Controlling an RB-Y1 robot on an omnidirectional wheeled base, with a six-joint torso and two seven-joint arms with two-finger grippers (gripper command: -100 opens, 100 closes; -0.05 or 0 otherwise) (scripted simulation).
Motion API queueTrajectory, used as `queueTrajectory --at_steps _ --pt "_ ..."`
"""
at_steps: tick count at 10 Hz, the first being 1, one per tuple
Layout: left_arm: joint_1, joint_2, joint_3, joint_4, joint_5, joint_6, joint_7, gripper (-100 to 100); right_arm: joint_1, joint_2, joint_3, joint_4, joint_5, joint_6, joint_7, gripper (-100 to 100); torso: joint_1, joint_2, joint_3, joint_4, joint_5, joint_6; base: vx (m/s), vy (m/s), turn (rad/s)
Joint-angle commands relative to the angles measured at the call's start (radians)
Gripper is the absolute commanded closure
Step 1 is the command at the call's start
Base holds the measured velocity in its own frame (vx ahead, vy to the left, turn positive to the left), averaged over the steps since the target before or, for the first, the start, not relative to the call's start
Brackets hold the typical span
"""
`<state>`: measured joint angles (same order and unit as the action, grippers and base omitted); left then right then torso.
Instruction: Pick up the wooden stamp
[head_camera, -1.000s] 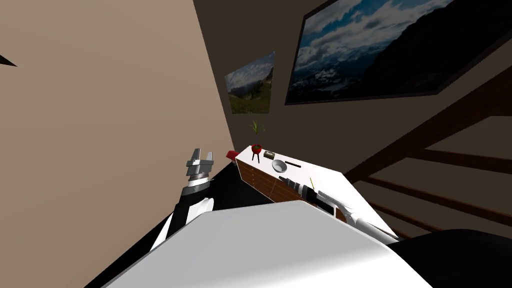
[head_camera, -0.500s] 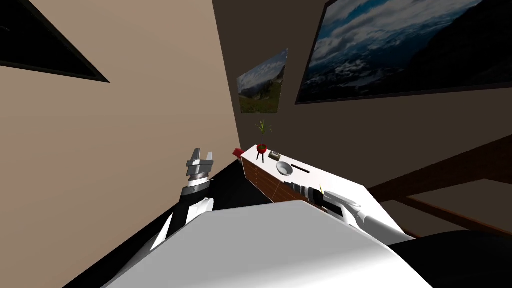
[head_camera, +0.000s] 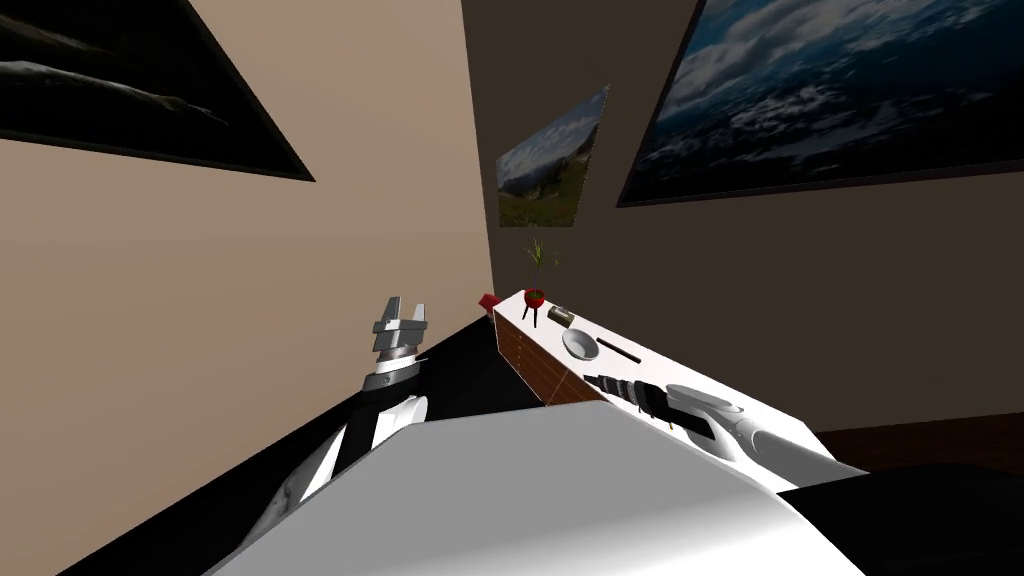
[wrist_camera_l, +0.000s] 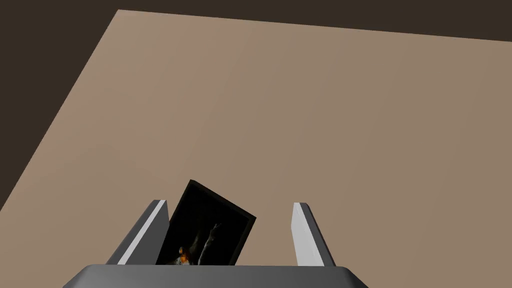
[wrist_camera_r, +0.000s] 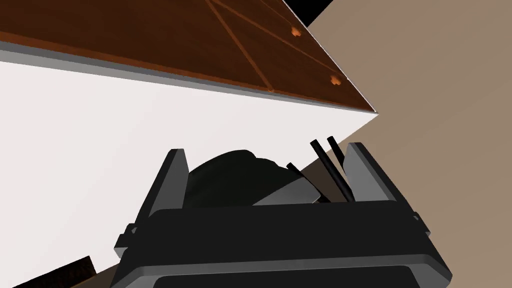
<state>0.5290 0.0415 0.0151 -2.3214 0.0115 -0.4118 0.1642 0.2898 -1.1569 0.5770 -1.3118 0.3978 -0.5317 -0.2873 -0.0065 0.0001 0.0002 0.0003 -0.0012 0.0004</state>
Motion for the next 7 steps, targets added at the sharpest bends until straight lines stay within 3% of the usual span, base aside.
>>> queueTrajectory --at_steps 1,2,3,4,5,7 --pt "0.0 0.0 0.0 0.0 0.0 0.0 0.0 0 -0.006 -0.034 0.014 0.037 0.006 -0.012 -0.003 -100 0.0 0.0 0.0 0.0 0.0 0.0 -0.029 -0.066 0.193" --pt "0.0 0.0 0.0 0.0 0.0 0.0 0.0 0 -0.006 -0.034 0.014 0.037 0.006 -0.012 -0.003 -100 0.0 0.0 0.0 0.0 0.0 0.002 -0.014 -0.026 -0.003" --pt "0.0 0.0 0.0 0.0 0.0 0.0 0.0 0 -0.02 -0.074 0.05 0.077 0.022 -0.017 -0.007 -100 0.002 0.0 0.0 0.0 0.0 0.002 -0.022 -0.032 0.363" --pt "0.0 0.0 0.0 0.0 0.0 0.0 0.0 0 -0.02 -0.074 0.05 0.087 0.022 -0.017 -0.007 -100 0.002 0.0 0.0 0.0 0.0 0.0 -0.02 -0.049 0.263" --pt "0.0 0.0 0.0 0.0 0.0 0.0 0.0 0 -0.035 -0.111 0.086 0.128 0.037 -0.022 -0.01 -100 0.002 0.0 0.0 0.0 0.0 0.002 -0.039 -0.081 0.346" --pt "0.0 0.0 0.0 0.0 0.0 0.0 0.0 0 -0.035 -0.111 0.086 0.135 0.037 -0.022 -0.01 -100 -0.001 0.001 0.0 0.0 -0.001 0.002 -0.028 -0.062 0.116"
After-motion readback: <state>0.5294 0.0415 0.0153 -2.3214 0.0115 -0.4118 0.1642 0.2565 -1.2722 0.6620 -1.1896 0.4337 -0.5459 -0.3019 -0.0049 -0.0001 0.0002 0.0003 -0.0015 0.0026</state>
